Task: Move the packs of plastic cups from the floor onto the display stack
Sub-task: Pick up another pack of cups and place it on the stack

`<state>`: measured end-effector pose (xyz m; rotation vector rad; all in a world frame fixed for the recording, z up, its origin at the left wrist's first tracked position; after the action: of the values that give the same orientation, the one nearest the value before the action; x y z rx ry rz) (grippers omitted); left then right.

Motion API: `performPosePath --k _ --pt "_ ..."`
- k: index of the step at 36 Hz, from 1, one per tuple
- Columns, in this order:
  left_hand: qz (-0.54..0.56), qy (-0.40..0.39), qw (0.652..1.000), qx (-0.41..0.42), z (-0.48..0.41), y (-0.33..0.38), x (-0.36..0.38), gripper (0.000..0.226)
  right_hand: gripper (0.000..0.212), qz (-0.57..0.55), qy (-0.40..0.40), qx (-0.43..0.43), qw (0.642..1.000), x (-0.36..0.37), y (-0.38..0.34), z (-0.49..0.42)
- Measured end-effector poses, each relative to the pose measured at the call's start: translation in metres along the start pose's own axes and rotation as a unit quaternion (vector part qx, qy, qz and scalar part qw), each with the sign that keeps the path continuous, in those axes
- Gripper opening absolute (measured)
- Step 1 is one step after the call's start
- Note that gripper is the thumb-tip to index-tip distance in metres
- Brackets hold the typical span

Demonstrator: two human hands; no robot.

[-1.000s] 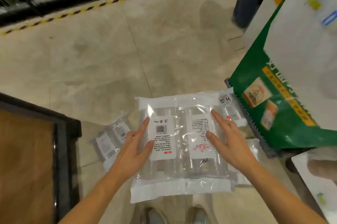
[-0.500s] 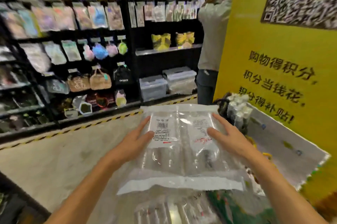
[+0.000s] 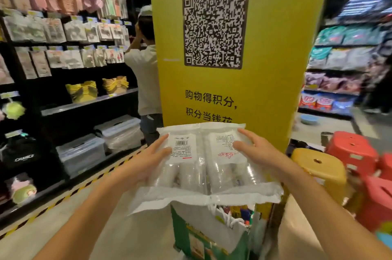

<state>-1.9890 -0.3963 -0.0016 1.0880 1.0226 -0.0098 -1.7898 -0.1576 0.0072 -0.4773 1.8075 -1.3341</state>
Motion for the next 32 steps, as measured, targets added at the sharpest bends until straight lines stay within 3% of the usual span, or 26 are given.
performPosePath --k 8,19,27,32 --pt "-0.074 -0.122 0.971 0.192 -0.045 0.07 0.037 0.059 0.065 -0.043 0.195 0.079 0.977 -0.051 0.012 0.076" --pt "-0.04 -0.312 0.885 0.342 0.006 0.161 0.158 0.058 0.06 -0.055 0.44 0.168 0.881 -0.082 0.014 0.277" --pt "-0.016 -0.444 0.782 0.437 0.136 0.236 0.264 0.056 0.059 -0.017 0.6 0.249 0.76 -0.086 -0.009 0.477" --pt "-0.008 -0.513 0.706 0.488 0.241 0.272 0.311 0.058 0.054 -0.031 0.656 0.263 0.707 -0.073 -0.03 0.6"
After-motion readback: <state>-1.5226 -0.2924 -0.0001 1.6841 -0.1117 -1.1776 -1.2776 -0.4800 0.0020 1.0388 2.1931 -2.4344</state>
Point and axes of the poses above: each hand's wrist, its own z-axis away from the middle knuckle, its own x-axis out of the palm, y = z × x, the point moved 1 cm from there along -z, towards the middle knuckle, and after that the axes turned 14 degrees about -z, right-handed, at the moved point
